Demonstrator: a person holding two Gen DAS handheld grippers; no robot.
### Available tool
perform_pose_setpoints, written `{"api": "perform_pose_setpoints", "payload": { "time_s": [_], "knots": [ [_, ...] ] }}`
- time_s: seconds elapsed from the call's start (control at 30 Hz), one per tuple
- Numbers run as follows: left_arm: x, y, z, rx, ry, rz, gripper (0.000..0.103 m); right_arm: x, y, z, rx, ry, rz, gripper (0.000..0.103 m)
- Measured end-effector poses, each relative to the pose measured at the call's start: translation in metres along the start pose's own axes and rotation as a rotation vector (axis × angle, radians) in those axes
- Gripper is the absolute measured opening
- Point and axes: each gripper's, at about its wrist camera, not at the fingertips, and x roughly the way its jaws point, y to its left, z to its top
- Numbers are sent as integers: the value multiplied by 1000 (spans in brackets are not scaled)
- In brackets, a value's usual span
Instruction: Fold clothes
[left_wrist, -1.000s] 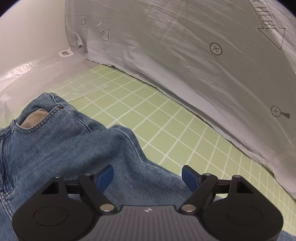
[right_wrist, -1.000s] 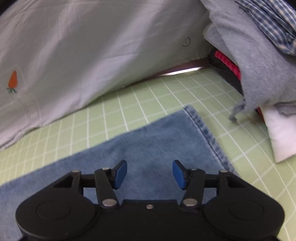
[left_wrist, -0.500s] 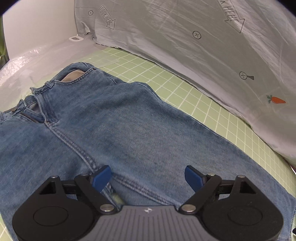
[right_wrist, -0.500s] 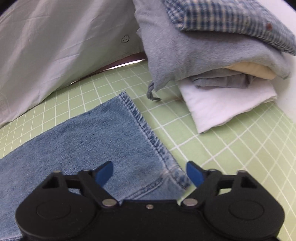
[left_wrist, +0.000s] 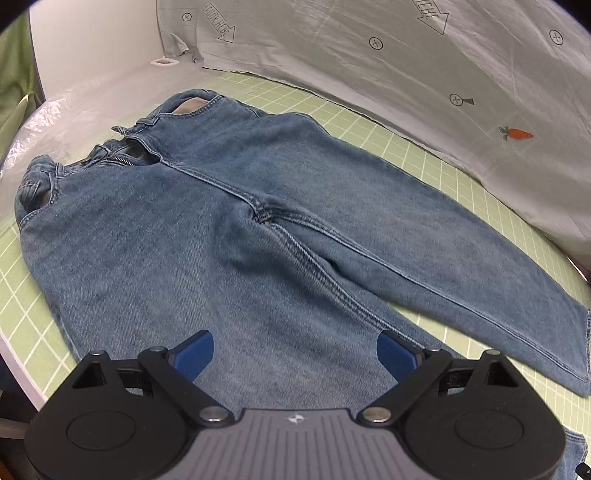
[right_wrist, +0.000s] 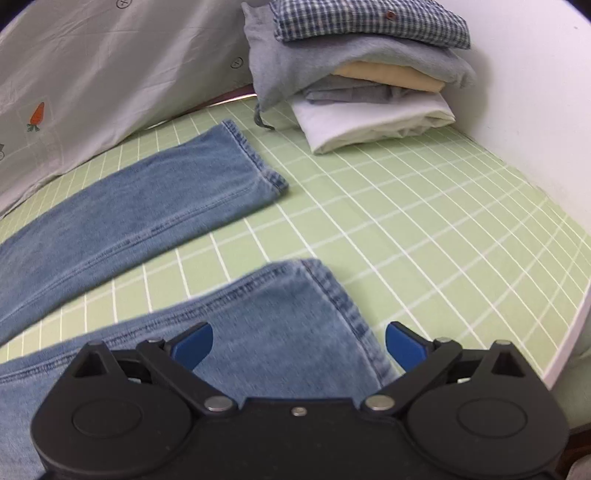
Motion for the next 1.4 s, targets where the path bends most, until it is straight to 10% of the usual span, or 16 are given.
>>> {"api": "perform_pose_setpoints", "payload": {
  "time_s": [0.4,1.4],
  "knots": [
    [-17,19,-27,22,34,20,96,-12,-24,-48,58,41,-135,101],
    [-2,2,-52,106,136,3,96,-35,-14,-96,63,65,55,102]
  ]
}}
